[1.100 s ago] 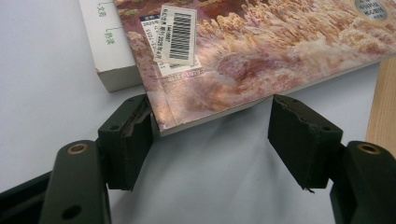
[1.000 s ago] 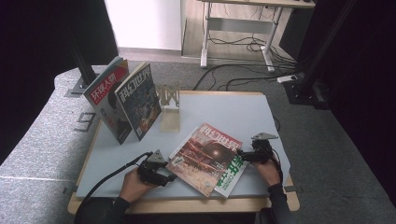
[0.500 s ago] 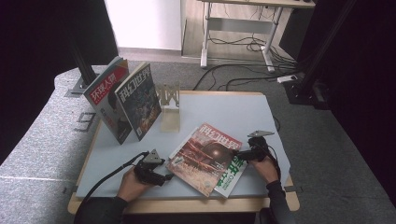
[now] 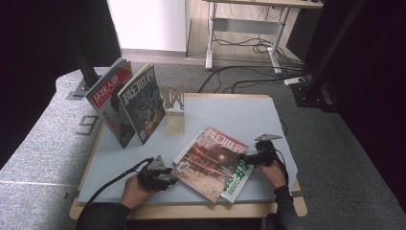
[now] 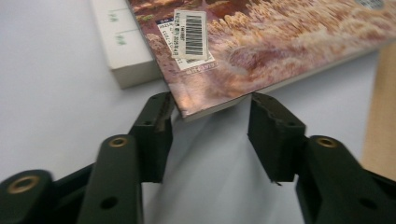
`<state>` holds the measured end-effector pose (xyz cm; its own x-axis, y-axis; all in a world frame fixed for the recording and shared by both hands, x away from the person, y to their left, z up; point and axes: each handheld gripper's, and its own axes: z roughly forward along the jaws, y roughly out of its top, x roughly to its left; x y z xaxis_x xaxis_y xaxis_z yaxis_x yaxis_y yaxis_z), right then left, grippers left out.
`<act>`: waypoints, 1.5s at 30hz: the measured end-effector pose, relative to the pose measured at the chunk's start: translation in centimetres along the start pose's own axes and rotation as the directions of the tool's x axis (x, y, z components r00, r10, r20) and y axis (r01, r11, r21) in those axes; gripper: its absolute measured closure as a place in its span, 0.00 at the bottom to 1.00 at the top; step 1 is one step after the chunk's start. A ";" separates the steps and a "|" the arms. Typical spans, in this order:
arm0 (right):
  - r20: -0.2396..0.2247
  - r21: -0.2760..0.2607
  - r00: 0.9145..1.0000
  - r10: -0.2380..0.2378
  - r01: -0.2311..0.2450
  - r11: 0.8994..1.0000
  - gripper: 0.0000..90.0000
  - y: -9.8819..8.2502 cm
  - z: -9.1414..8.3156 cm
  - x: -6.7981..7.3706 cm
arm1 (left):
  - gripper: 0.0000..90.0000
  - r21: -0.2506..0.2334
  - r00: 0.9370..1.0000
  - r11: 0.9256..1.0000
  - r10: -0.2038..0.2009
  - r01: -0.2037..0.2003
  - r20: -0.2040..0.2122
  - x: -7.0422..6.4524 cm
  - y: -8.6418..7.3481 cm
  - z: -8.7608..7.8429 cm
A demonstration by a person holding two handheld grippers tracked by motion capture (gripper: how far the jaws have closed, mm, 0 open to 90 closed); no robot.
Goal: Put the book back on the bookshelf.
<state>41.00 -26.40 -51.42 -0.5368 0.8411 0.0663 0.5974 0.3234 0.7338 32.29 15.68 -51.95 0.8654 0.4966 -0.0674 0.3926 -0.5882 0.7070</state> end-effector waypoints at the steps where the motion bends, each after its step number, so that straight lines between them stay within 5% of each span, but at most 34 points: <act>1: 0.003 0.001 1.000 -0.001 0.001 1.000 0.09 0.1 0.0 0.0 | 0.59 -0.001 1.000 1.000 0.005 -0.005 0.008 -0.2 0.0 0.0; 10: -0.010 0.007 1.000 -0.003 0.003 1.000 0.09 1.0 1.1 0.1 | 0.58 -0.001 0.998 1.000 0.021 -0.021 0.060 -1.6 -0.2 0.1; 17: -0.021 0.020 0.999 0.033 -0.033 0.999 0.10 1.2 1.3 -0.2 | 0.51 -0.005 0.996 1.000 0.003 -0.003 0.087 -1.5 -0.1 0.2; 21: -0.071 0.041 0.993 0.092 -0.089 0.995 0.08 1.1 1.6 -0.7 | 0.39 0.019 0.999 1.000 0.003 -0.004 0.041 -0.9 -0.2 0.3; 26: -0.150 0.063 0.978 0.144 -0.136 0.989 0.07 1.0 2.4 -1.1 | 0.39 0.000 0.998 1.000 0.011 -0.011 0.061 -1.1 -0.2 0.4; 31: -0.168 0.068 0.977 0.134 -0.124 0.990 0.06 1.4 2.9 -0.8 | 0.42 -0.015 0.998 1.000 0.010 -0.009 0.062 -1.2 -0.2 0.5; 38: -0.170 0.059 0.975 0.145 -0.137 0.989 0.19 1.9 3.0 -0.5 | 0.43 -0.013 0.998 1.000 0.015 -0.014 0.060 -1.3 -0.3 0.7; 45: -0.108 0.024 0.985 0.133 -0.131 0.991 0.56 2.3 1.9 -0.6 | 0.44 -0.021 0.998 1.000 0.013 -0.011 0.060 -1.3 -0.3 0.8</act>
<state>43.87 -25.30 -51.05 -0.5136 0.8249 0.2361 0.6769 0.2205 0.7023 31.30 14.72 -52.63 0.8872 0.4503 -0.1003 0.3762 -0.5804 0.7222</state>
